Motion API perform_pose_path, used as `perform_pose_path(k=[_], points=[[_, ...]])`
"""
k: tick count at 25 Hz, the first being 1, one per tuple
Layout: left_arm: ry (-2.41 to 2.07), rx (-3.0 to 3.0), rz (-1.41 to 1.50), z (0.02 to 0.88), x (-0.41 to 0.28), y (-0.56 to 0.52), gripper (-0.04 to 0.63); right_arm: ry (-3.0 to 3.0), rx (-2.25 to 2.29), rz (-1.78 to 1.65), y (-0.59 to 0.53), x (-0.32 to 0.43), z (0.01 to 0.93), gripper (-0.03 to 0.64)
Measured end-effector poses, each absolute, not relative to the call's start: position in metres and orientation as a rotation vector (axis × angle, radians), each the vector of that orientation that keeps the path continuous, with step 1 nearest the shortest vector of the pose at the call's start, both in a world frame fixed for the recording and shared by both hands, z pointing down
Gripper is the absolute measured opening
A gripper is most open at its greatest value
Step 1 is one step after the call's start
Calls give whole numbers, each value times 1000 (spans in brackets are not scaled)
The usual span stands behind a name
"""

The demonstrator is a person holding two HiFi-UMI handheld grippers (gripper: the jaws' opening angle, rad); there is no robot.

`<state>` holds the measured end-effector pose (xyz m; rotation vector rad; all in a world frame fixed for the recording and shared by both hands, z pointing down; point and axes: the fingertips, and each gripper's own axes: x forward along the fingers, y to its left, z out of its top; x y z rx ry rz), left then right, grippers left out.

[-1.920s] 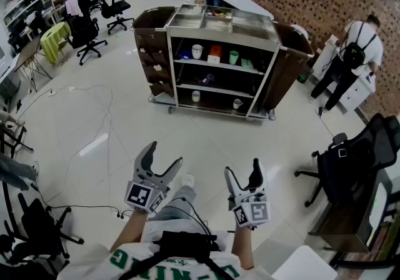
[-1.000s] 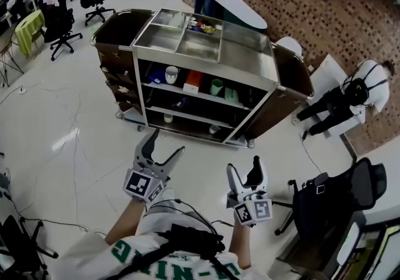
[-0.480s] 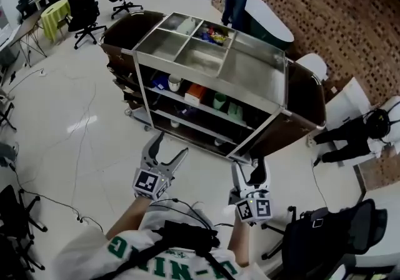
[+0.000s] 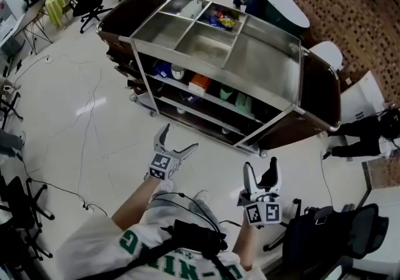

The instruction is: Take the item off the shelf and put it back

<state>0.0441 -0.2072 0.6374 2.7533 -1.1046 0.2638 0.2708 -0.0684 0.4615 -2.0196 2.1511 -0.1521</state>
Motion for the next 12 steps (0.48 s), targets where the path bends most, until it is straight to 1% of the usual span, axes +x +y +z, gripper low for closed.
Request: perform_pose_path(k=[4,6,9,12], points=[[-1132,2742,334,683,57,-281,555,2117,-2119,-225,-61,277,484,431],[-1146,2752,383,699,71,-318,515,2112,-2159,-260,-57,278,492,431],[-1141,2733,458,714,95,-367,503,2112,-2205,-308,-50,277,502,431],[-1208,2685,432,740,106,-418,492,2109,-2242,-358,-44,277,514,431]])
